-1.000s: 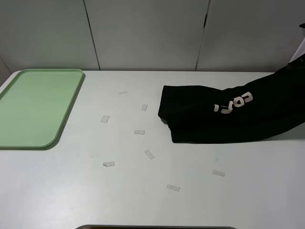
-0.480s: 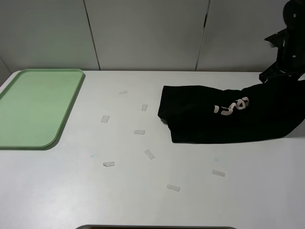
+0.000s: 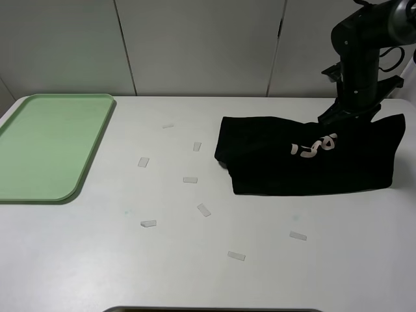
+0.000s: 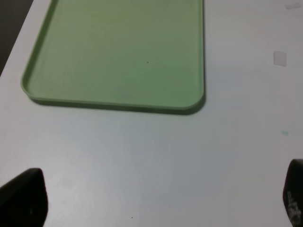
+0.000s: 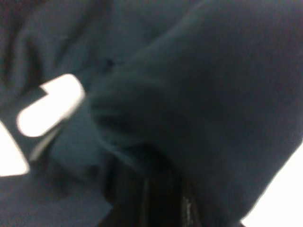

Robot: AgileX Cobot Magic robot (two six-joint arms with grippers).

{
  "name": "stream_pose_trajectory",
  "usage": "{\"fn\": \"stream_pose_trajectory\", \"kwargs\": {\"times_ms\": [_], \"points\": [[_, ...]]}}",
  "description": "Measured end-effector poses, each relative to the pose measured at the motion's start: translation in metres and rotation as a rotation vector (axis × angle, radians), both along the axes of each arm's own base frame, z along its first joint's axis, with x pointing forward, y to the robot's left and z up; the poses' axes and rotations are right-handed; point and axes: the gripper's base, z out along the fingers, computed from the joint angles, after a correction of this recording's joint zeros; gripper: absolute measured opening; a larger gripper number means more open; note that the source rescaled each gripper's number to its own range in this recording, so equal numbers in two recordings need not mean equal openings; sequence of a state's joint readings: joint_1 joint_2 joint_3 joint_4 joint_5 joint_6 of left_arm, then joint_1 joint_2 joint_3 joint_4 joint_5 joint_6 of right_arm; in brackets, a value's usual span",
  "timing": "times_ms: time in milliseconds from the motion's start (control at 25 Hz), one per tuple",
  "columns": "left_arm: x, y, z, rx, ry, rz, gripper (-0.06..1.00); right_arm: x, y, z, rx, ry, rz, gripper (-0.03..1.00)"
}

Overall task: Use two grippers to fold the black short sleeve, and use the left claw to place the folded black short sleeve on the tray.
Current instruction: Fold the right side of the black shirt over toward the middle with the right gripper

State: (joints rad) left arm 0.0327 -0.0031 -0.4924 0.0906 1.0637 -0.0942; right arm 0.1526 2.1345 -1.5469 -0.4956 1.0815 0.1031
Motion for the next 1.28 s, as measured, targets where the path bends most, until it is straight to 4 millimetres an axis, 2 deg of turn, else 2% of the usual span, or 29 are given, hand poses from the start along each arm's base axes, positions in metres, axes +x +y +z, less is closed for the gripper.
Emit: {"fn": "stream_pose_trajectory", "kwargs": {"times_ms": [640, 680, 720, 760, 800, 840, 920, 1040, 1120, 1280], "points": [[0.0, 0.0, 0.0, 0.0, 0.0, 0.0, 1.0, -0.015, 0.069, -0.002, 0.065, 0.002, 0.004, 0.1], [0.0, 0.0, 0.0, 0.0, 0.0, 0.0, 1.0, -0.016, 0.071, -0.002, 0.07, 0.001, 0.001, 0.14], [0.0, 0.0, 0.0, 0.0, 0.0, 0.0, 1.0, -0.016, 0.073, -0.003, 0.082, -0.002, -0.017, 0.25], [0.0, 0.0, 0.0, 0.0, 0.0, 0.0, 1.0, -0.017, 0.074, -0.003, 0.093, -0.005, -0.035, 0.39], [0.0, 0.0, 0.0, 0.0, 0.0, 0.0, 1.0, -0.017, 0.075, -0.003, 0.101, -0.011, -0.059, 0.6], [0.0, 0.0, 0.0, 0.0, 0.0, 0.0, 1.0, -0.017, 0.075, -0.003, 0.106, -0.015, -0.076, 0.77], [0.0, 0.0, 0.0, 0.0, 0.0, 0.0, 1.0, -0.018, 0.075, -0.003, 0.108, -0.016, -0.091, 0.91], [0.0, 0.0, 0.0, 0.0, 0.0, 0.0, 1.0, -0.017, 0.075, 0.0, 0.114, -0.02, -0.106, 0.98], [0.0, 0.0, 0.0, 0.0, 0.0, 0.0, 1.0, -0.015, 0.077, 0.015, 0.134, -0.062, -0.107, 1.0], [0.0, 0.0, 0.0, 0.0, 0.0, 0.0, 1.0, -0.01, 0.078, 0.069, 0.188, -0.212, -0.097, 1.0]]}}
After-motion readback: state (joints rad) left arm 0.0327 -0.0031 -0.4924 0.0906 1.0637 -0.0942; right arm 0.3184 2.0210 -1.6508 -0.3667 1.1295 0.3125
